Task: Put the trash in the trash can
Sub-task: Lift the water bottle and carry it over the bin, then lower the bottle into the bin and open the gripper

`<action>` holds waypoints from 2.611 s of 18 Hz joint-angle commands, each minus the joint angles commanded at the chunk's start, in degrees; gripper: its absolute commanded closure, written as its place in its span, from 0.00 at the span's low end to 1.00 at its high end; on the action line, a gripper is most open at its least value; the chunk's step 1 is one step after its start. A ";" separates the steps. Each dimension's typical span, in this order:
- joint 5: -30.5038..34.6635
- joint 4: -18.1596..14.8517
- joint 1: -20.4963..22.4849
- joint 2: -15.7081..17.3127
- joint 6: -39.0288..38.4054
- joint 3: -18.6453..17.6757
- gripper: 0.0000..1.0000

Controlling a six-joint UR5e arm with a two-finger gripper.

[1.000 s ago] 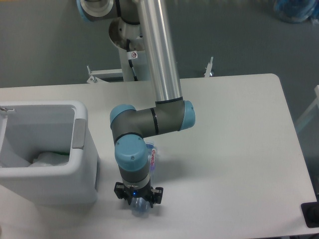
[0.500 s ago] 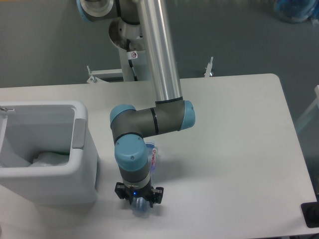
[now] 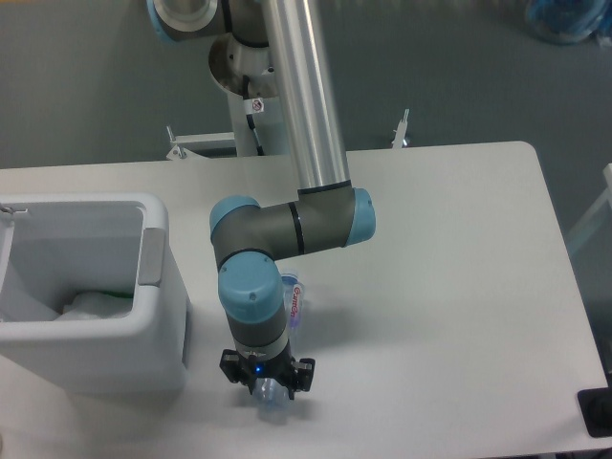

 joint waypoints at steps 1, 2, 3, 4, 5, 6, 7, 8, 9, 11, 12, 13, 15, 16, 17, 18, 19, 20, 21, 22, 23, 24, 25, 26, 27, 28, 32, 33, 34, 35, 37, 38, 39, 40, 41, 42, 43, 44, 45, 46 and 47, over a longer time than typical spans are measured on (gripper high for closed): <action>-0.17 0.18 1.05 1.14 -0.35 0.71 0.34; -0.26 0.35 1.93 2.46 -0.35 1.32 0.34; -0.35 0.53 2.55 3.69 -0.44 2.20 0.34; -0.44 0.88 3.16 4.74 -0.53 3.08 0.34; -0.61 1.14 3.87 5.80 -0.88 4.04 0.34; -0.79 1.23 4.66 6.94 -1.84 5.10 0.34; -1.57 1.49 5.19 7.74 -3.68 6.24 0.34; -2.63 1.58 5.71 8.18 -5.43 7.56 0.34; -3.16 1.59 6.24 8.62 -6.76 8.79 0.34; -3.25 2.81 6.77 9.06 -9.39 10.72 0.34; -3.25 4.12 6.69 9.67 -11.06 11.17 0.34; -3.25 5.35 6.42 10.81 -12.64 11.35 0.34; -3.34 6.07 6.07 12.74 -13.97 12.22 0.34; -3.60 6.15 5.55 13.62 -14.93 13.01 0.34; -4.39 6.07 4.67 14.59 -16.08 13.37 0.34; -4.57 6.15 4.32 15.64 -16.78 13.37 0.34; -4.74 6.16 3.70 16.70 -17.57 13.37 0.34; -4.83 6.16 2.48 17.32 -18.45 13.46 0.34; -4.92 6.24 1.08 17.93 -19.16 13.46 0.34; -5.70 6.24 -0.16 18.11 -19.34 13.46 0.34; -7.10 6.24 -1.21 18.11 -19.95 13.28 0.34; -8.25 6.24 -1.92 18.55 -21.26 12.93 0.34; -8.52 6.24 -2.62 19.08 -22.75 12.76 0.34; -8.61 6.24 -3.50 19.08 -23.46 12.67 0.34; -8.53 6.24 -4.38 18.99 -23.47 12.75 0.34; -8.53 6.24 -5.35 18.99 -23.56 12.75 0.34; -8.44 6.24 -8.86 19.43 -23.91 12.14 0.34; -8.44 6.24 -9.57 19.43 -24.00 12.14 0.34; -8.35 6.24 -9.92 19.26 -24.08 12.14 0.33; -8.35 6.16 -10.53 19.08 -24.26 11.79 0.33; -8.35 6.24 -11.42 19.17 -24.09 9.51 0.33; -8.35 6.24 -12.12 19.17 -24.08 8.72 0.33; -8.35 6.24 -13.08 19.17 -24.17 8.10 0.33; -8.26 6.16 -13.52 19.26 -24.26 7.66 0.33; -8.26 6.24 -13.70 19.34 -24.43 7.05 0.33; -8.26 6.24 -13.70 19.34 -24.44 6.69 0.33; -8.17 6.16 -13.70 19.17 -24.44 6.52 0.33; -8.26 6.24 -13.70 19.08 -24.09 6.25 0.33; -8.26 6.24 -13.79 19.08 -23.82 5.99 0.33; -8.26 6.24 -13.97 19.08 -23.73 5.90 0.33; -8.26 6.33 -14.23 19.08 -23.47 5.90 0.33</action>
